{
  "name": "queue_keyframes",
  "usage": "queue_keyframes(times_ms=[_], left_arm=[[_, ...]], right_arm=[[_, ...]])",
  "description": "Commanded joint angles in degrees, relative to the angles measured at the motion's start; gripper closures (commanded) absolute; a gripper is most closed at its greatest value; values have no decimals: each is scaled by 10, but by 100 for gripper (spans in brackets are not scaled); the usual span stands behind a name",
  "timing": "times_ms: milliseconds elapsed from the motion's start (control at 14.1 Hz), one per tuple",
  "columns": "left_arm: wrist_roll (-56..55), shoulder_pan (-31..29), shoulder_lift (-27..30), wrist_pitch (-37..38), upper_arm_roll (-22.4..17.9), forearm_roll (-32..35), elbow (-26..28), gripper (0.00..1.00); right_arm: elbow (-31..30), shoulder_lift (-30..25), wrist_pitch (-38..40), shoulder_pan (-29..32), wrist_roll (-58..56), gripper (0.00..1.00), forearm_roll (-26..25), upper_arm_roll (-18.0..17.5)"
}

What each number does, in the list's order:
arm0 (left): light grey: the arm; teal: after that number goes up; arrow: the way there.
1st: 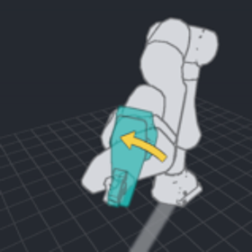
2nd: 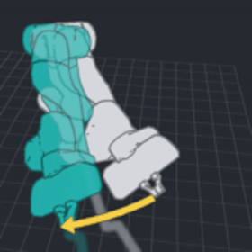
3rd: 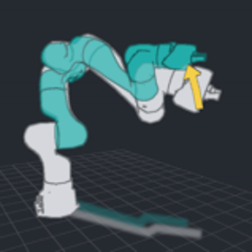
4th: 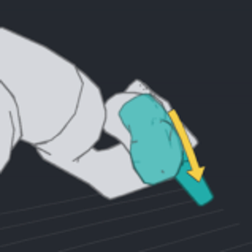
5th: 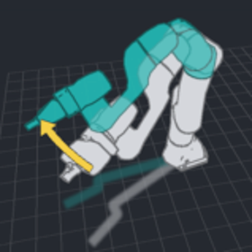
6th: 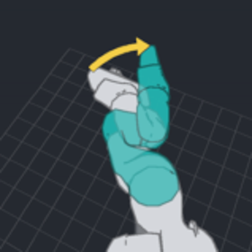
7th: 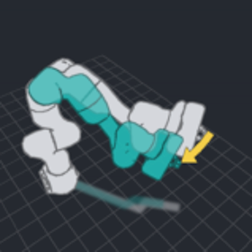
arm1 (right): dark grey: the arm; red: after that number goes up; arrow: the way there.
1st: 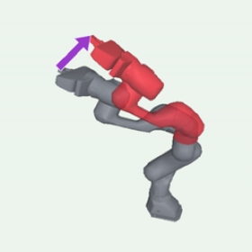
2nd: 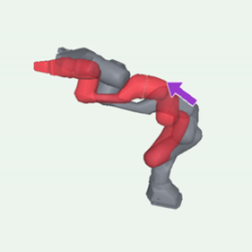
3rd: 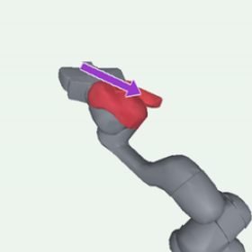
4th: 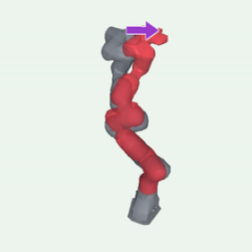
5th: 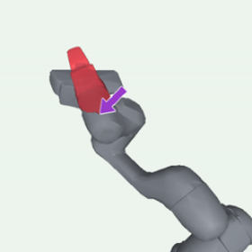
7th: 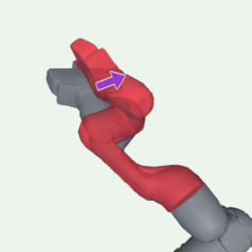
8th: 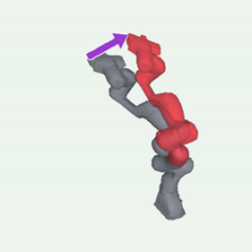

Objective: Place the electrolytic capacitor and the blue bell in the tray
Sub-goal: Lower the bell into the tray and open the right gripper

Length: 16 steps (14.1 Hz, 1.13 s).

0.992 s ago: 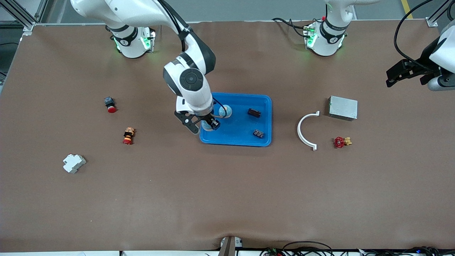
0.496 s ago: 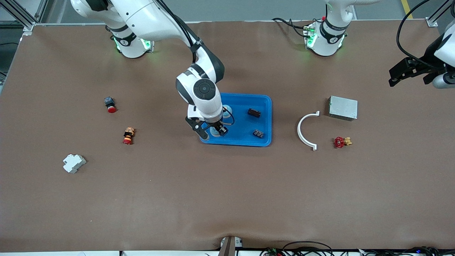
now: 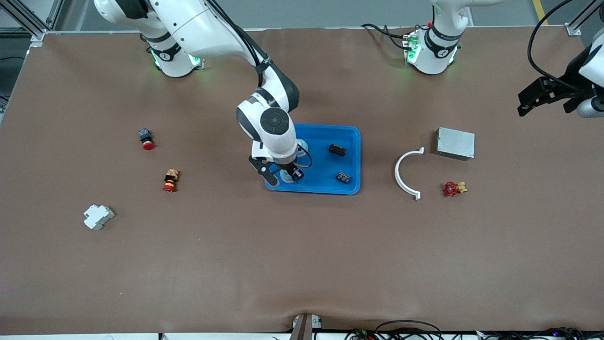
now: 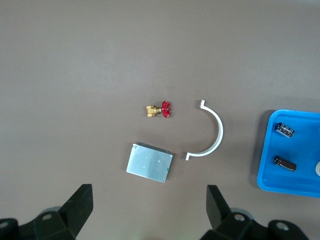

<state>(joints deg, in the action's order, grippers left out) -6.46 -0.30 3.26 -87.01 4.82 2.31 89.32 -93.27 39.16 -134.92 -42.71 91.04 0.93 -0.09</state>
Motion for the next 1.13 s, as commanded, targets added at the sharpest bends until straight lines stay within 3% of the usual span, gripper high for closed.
queue_keyframes(times_ms=[0,1062], left_arm=[[10,-2,-1,-11,-2,0,-2,0],[0,-2,-26,-34,-4,-1,-1,0]], right_arm=[[17,21,-10,-12,20,100,-9,6],[34,53,-19,-16,41,100,-9,6]])
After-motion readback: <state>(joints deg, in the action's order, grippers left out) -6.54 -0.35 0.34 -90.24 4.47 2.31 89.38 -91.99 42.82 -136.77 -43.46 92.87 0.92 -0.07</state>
